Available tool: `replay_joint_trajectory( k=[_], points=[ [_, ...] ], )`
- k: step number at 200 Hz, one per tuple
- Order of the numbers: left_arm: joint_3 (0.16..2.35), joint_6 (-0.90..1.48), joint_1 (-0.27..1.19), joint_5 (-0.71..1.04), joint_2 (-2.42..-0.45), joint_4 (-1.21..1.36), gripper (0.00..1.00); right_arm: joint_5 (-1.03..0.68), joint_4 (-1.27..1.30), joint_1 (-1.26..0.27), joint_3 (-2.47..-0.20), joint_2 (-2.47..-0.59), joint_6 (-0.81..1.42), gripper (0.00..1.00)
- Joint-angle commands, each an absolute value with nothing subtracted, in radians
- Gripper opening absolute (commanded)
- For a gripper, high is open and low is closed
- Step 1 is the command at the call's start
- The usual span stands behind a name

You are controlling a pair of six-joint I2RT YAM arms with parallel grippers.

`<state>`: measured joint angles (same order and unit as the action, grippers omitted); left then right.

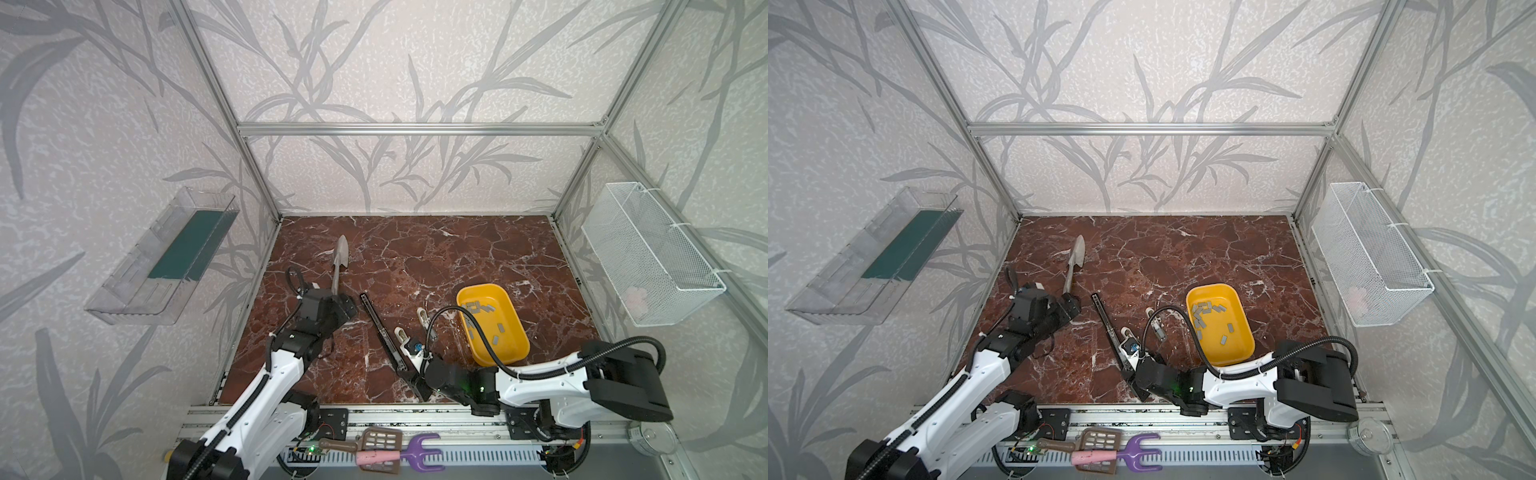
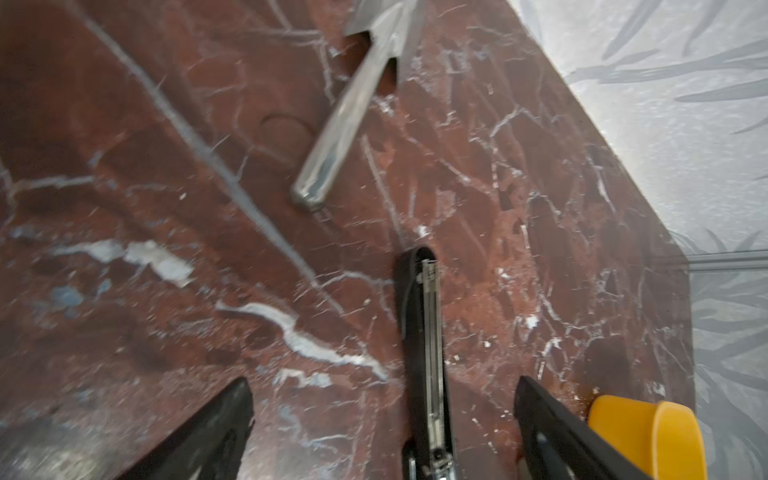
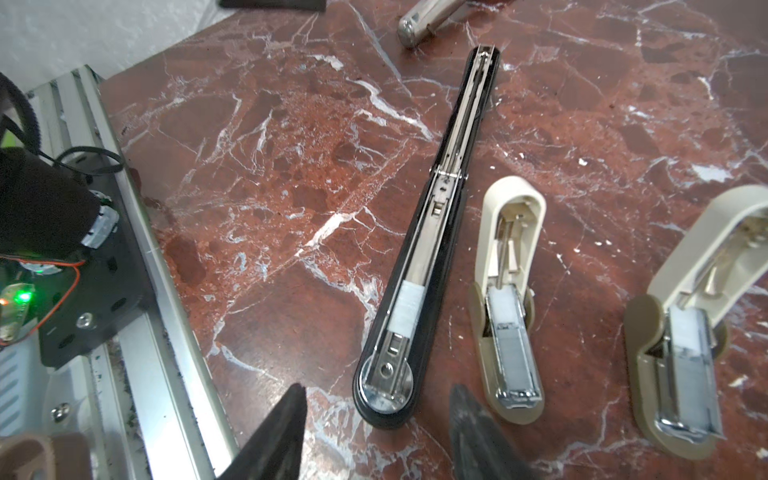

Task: Load the staples into the stapler
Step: 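Move the right gripper over the black stapler channel while the left gripper shifts toward it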

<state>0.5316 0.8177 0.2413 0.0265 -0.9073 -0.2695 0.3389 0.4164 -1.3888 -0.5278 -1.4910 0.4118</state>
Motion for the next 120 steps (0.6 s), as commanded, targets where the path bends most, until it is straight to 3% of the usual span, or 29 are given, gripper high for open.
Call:
replay_joint_trajectory(
  k=[1, 22, 73, 100, 120],
  points=[
    [0.539, 0.749, 0.241, 0.046, -0.932, -0.238, 0.96, 0.357, 0.455, -1.398, -0.549, -1.551, 0.431, 0.53],
    [0.471, 0.723, 0.238, 0.064, -0.932, -0.116, 0.92, 0.383, 0.492, -1.396, -0.563, -1.605, 0.428, 0.51],
    [0.503, 0.639, 0.235, 0.1, -0.957, -0.201, 0.91, 0.36, 0.568, -1.374, -0.617, -1.748, 0.41, 0.46],
    [0.44, 0.635, 0.235, 0.11, -0.9, -0.144, 0.99, 0.386, 0.646, -1.375, -0.599, -1.778, 0.402, 0.41],
    [0.415, 0.624, 0.235, 0.1, -0.854, -0.139, 0.99, 0.401, 0.714, -1.377, -0.571, -1.787, 0.392, 0.41]
  ],
)
